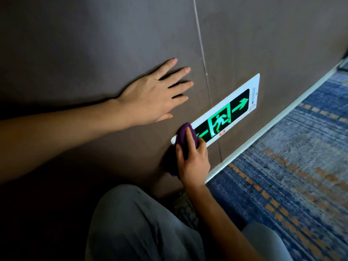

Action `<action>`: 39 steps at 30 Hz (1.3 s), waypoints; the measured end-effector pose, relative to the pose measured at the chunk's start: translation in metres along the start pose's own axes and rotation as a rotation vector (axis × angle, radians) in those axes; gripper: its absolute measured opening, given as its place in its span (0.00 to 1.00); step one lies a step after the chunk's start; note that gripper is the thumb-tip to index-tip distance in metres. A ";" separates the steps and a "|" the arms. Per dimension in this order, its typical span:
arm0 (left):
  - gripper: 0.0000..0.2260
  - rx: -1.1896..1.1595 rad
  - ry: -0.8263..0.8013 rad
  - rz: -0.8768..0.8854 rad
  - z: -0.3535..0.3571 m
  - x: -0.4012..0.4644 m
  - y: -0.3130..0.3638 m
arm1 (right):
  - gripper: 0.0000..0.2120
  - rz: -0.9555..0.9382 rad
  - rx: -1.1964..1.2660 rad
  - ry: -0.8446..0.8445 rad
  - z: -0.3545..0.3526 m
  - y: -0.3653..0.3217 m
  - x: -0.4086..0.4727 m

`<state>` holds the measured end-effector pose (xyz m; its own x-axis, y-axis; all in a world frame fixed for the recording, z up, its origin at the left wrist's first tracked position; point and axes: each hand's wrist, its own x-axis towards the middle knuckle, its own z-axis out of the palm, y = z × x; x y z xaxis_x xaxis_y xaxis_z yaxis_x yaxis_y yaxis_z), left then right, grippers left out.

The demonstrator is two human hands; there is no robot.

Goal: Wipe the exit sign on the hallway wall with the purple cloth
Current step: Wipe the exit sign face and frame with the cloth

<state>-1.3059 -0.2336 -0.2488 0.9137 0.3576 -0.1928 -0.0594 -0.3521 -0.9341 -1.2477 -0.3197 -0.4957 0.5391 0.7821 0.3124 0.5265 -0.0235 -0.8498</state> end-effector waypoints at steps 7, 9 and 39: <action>0.31 -0.007 0.003 -0.010 -0.003 0.002 0.000 | 0.29 0.051 0.101 0.100 -0.026 0.002 0.033; 0.31 -0.002 -0.004 -0.004 -0.003 0.002 0.001 | 0.29 0.078 0.055 0.062 -0.024 -0.004 0.037; 0.27 -0.068 0.032 -0.005 -0.004 0.002 0.005 | 0.31 -0.050 -0.114 -0.128 0.027 0.053 -0.050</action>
<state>-1.3024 -0.2380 -0.2526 0.9262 0.3326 -0.1773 -0.0278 -0.4087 -0.9122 -1.2647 -0.3437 -0.5675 0.4259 0.8570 0.2899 0.6258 -0.0477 -0.7785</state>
